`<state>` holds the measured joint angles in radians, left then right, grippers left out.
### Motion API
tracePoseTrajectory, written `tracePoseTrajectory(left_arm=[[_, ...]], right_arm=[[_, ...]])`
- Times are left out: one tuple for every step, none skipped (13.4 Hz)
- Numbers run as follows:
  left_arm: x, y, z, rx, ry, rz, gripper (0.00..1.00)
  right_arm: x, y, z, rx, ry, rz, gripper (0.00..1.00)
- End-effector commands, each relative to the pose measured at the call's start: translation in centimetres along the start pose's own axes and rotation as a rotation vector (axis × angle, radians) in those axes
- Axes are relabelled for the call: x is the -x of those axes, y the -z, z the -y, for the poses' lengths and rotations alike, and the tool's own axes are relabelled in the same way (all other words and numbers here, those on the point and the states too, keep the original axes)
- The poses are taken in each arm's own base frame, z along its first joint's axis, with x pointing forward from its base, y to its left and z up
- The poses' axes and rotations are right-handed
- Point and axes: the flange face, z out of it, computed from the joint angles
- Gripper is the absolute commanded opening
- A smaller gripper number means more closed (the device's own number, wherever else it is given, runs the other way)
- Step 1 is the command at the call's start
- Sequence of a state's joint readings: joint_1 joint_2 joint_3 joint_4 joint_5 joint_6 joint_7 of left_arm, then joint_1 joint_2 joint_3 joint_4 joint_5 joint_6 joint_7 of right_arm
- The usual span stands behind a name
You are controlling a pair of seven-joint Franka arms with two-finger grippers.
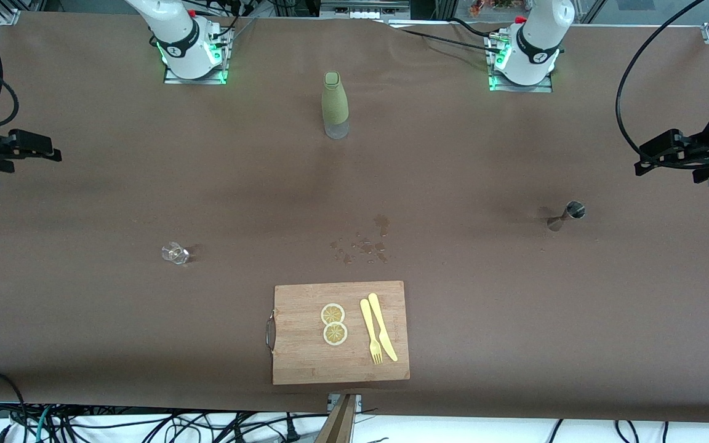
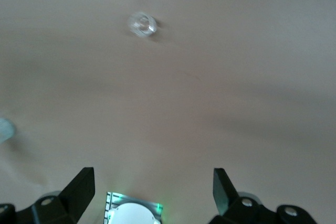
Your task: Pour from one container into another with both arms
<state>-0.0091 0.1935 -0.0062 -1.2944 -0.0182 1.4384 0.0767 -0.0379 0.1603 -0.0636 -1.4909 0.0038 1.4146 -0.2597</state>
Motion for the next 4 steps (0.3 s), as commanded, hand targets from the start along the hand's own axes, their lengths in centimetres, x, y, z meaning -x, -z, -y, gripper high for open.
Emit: tracePoseTrajectory(left_arm=[[0.04, 0.30, -0.22, -0.034, 0.010, 0.006, 1.00], [0.02, 0.31, -0.31, -0.034, 0.010, 0.005, 1.00], [0.02, 0.29, -0.60, -0.033, 0.005, 0.006, 1.00], [-0.06, 0.21, -0.68, -0.032, 0.003, 0.006, 1.00]], right_arm=[[3.60, -1.01, 2.53, 0.093, -0.163, -0.008, 1.00], [4.28, -1.28, 2.68, 0.089, -0.183, -0.029, 1.00], [4.08, -1.78, 2.63, 0.088, -0.171, -0.057, 1.00], [4.04, -1.29, 2.66, 0.091, -0.159, -0.090, 1.00]])
